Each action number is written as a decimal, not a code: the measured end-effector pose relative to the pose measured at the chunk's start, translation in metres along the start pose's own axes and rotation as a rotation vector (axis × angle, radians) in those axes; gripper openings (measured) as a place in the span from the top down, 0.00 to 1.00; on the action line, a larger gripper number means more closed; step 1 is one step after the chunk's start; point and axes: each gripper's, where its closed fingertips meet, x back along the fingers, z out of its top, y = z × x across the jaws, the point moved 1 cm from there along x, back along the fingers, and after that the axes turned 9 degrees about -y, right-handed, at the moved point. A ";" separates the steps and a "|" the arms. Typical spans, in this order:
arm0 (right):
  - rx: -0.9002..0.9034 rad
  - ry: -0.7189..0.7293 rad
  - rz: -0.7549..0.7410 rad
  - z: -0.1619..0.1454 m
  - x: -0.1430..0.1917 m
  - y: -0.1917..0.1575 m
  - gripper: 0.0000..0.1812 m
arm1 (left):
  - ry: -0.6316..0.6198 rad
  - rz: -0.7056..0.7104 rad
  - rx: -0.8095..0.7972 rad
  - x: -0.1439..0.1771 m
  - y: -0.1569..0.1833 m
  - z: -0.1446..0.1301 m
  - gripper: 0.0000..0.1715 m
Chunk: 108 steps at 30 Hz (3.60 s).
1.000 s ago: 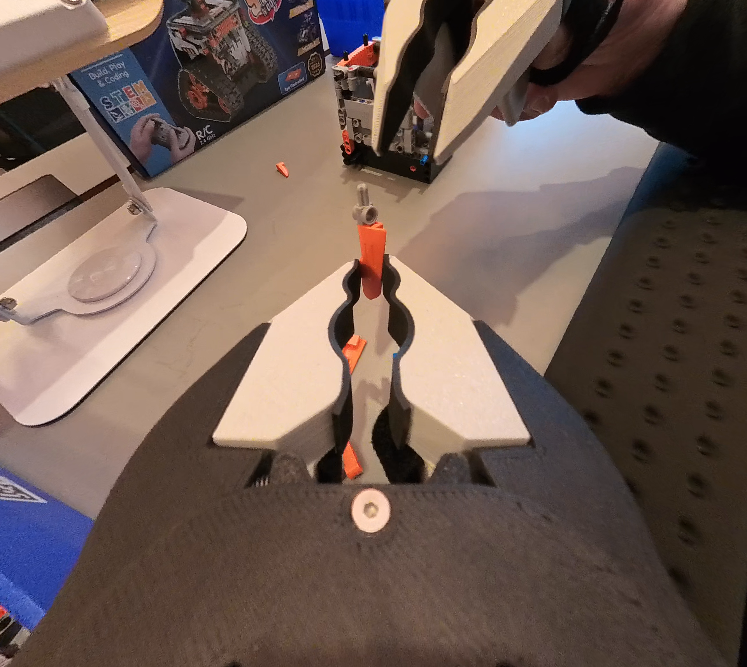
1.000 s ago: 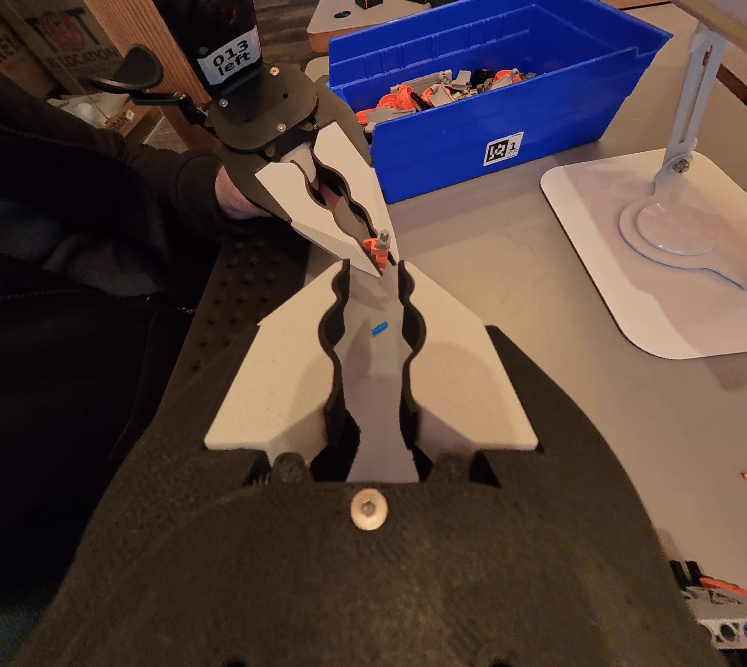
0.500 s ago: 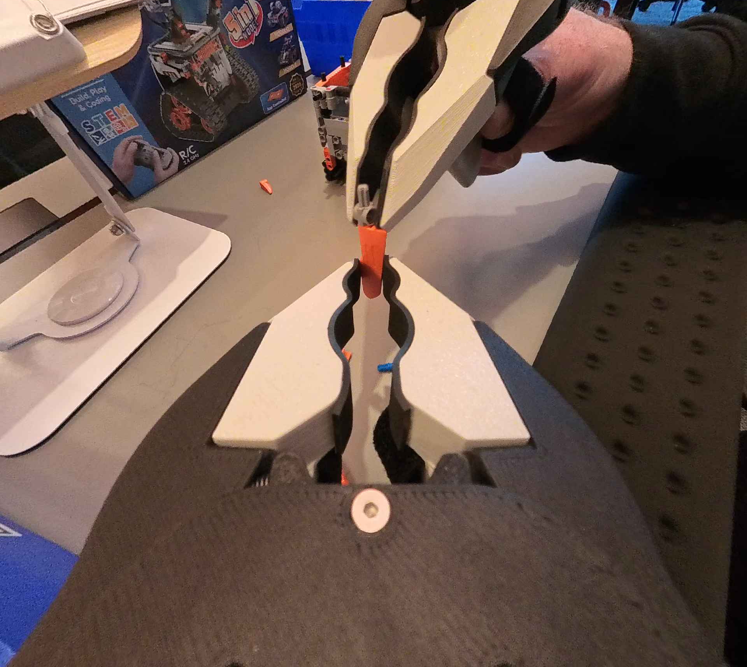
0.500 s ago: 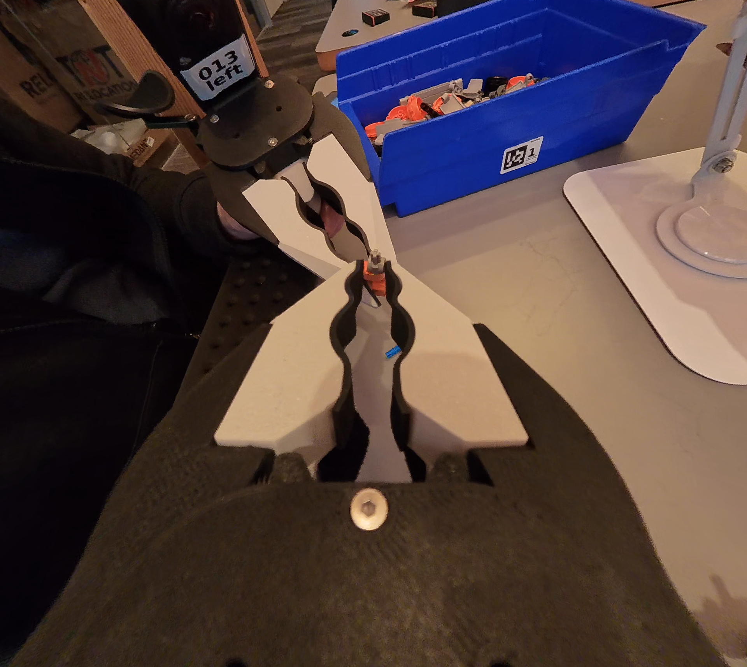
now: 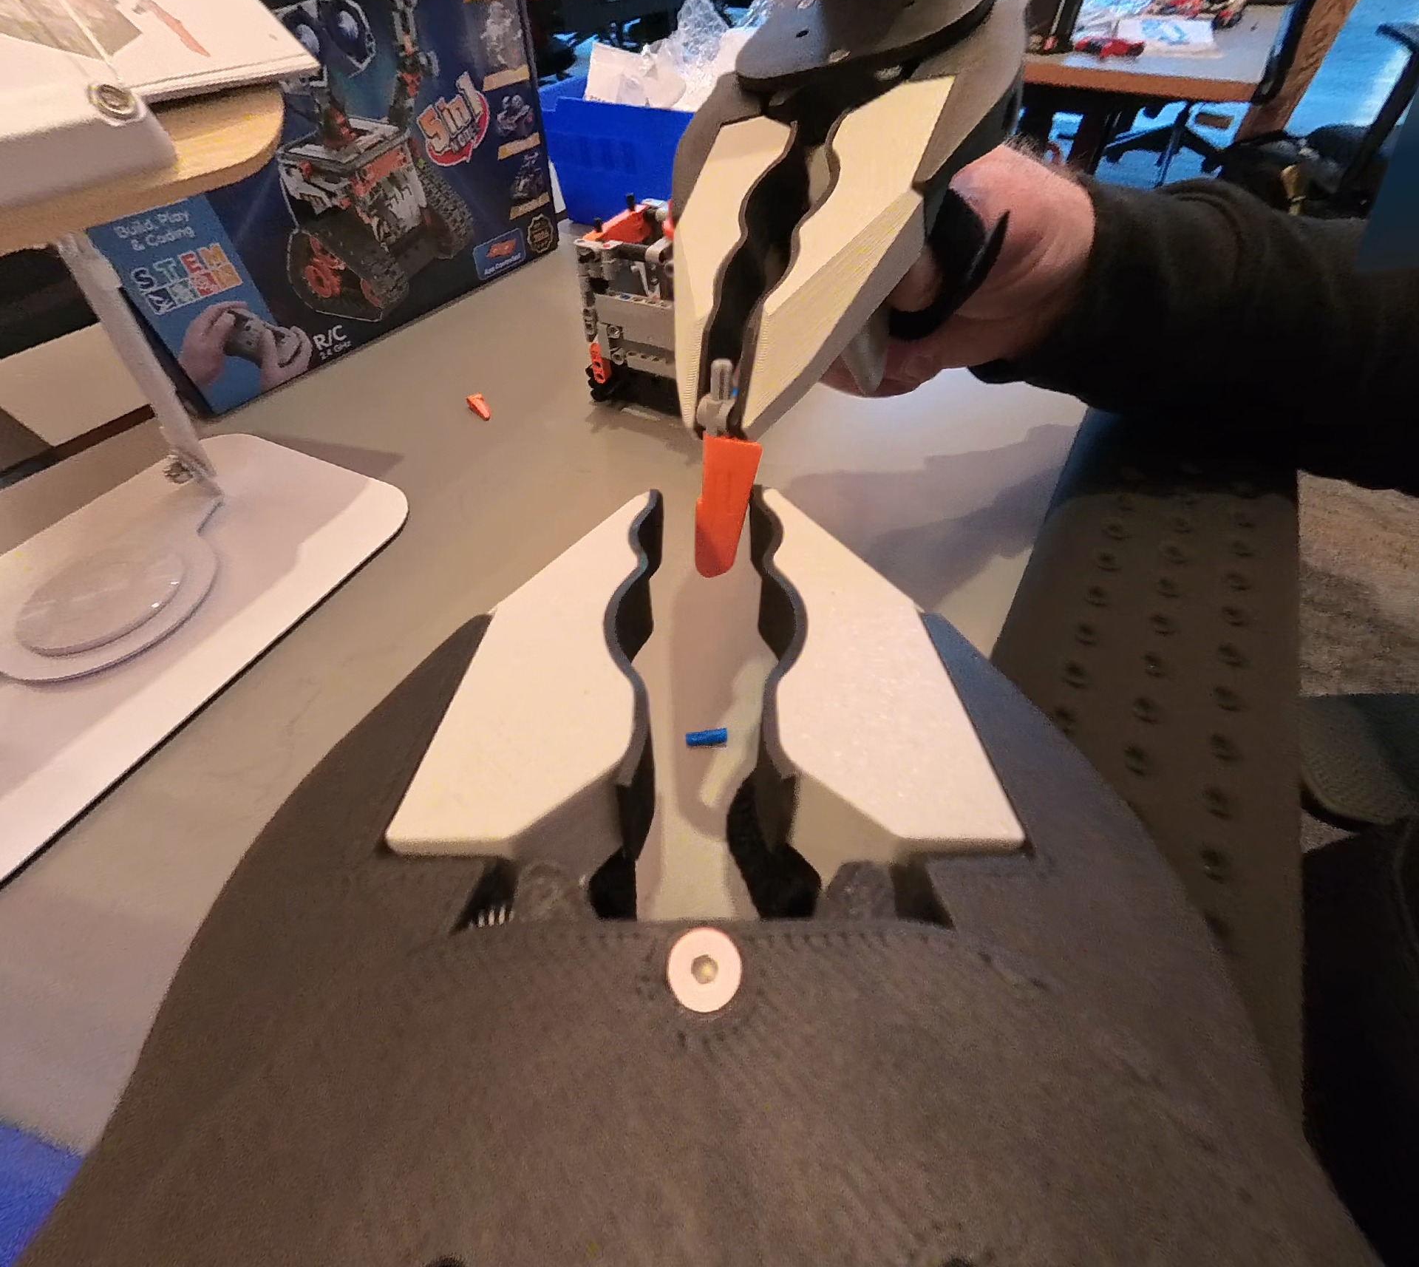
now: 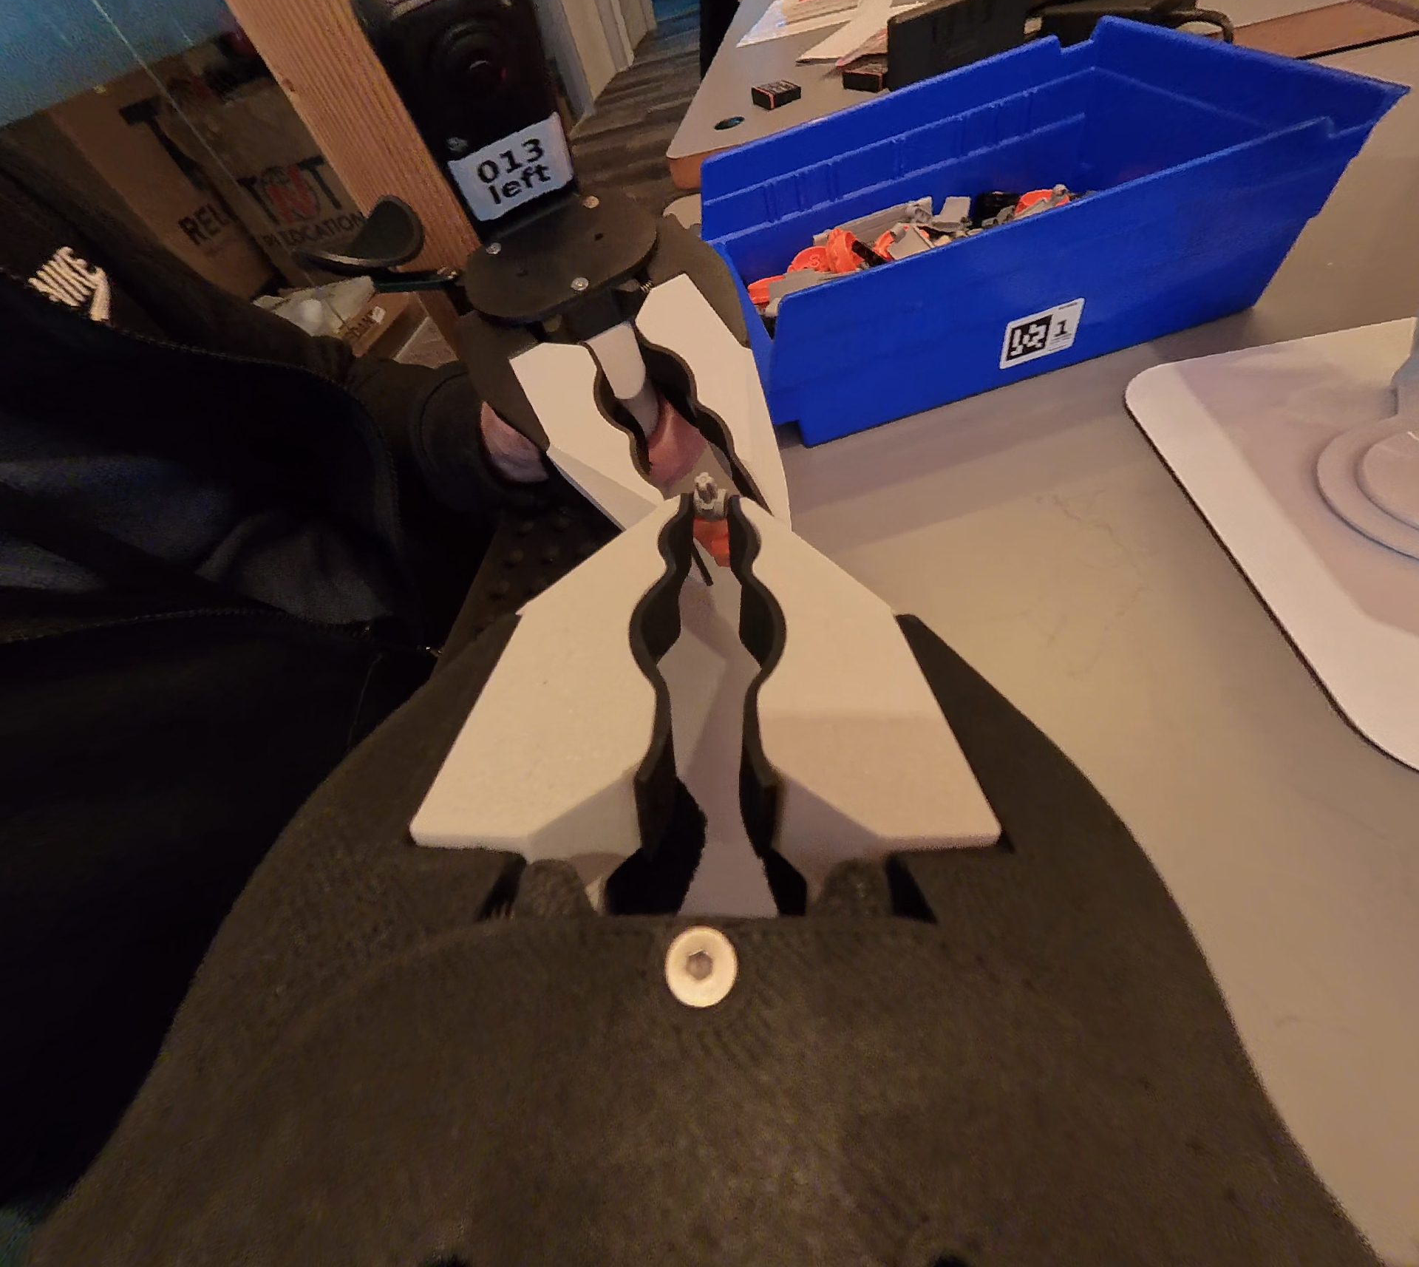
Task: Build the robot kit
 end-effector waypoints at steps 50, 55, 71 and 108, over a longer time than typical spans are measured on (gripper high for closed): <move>0.180 -0.480 -0.115 -0.051 -0.133 0.022 0.90 | -0.207 0.310 0.038 0.087 -0.030 -0.065 0.95; 0.150 -0.580 -0.145 -0.066 -0.142 0.037 0.93 | -0.230 0.309 0.037 0.085 -0.029 -0.074 0.95; 0.041 -0.499 -0.046 -0.057 -0.087 0.027 0.95 | -0.300 0.278 -0.008 0.064 -0.023 -0.083 0.95; -0.194 -0.299 0.388 -0.064 -0.031 -0.022 0.95 | -0.356 0.148 -0.563 0.002 0.031 -0.047 0.92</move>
